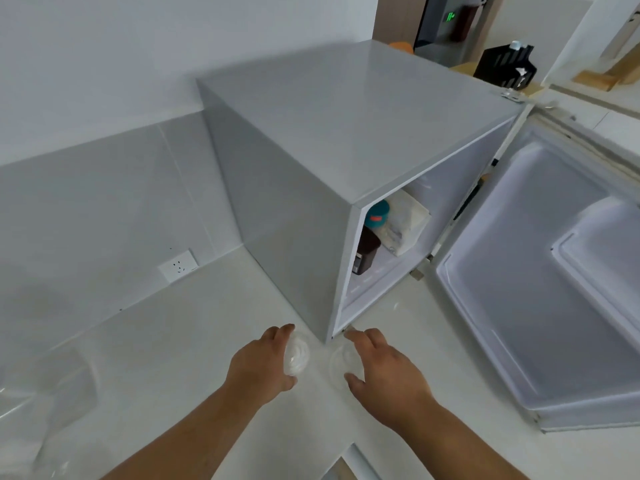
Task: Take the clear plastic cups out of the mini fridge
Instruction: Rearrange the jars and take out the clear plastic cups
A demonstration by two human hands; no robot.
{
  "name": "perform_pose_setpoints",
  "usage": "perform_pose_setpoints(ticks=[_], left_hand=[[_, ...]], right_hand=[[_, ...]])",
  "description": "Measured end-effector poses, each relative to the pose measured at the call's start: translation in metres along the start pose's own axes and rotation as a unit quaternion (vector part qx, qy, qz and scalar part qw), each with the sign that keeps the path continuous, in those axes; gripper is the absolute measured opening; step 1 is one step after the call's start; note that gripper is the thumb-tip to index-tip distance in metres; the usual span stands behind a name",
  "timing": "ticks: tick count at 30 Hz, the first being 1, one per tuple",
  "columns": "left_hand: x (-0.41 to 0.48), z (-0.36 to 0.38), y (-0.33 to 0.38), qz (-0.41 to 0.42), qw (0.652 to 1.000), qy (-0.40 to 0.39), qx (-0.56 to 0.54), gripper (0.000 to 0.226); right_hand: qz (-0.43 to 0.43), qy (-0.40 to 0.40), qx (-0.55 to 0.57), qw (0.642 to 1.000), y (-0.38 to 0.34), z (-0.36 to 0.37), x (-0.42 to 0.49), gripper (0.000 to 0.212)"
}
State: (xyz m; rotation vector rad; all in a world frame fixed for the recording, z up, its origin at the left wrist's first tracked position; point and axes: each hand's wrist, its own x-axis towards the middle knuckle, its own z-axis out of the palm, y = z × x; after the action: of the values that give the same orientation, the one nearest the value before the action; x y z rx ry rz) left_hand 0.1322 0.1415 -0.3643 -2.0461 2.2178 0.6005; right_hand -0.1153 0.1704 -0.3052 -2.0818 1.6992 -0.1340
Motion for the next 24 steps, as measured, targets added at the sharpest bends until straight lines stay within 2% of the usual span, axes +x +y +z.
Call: perform_pose_setpoints(ticks=[15, 24], left_hand=[[0.052, 0.019, -0.058, 0.05, 0.997, -0.029, 0.047, 0.099], [0.081, 0.038, -0.075, 0.074, 0.996, -0.046, 0.037, 0.099]], right_hand=[[0.041, -0.036, -0.003, 0.998, -0.032, 0.067, 0.042, 0.062], [0.054, -0.073, -0.001, 0.996, -0.042, 0.091, 0.057, 0.059]])
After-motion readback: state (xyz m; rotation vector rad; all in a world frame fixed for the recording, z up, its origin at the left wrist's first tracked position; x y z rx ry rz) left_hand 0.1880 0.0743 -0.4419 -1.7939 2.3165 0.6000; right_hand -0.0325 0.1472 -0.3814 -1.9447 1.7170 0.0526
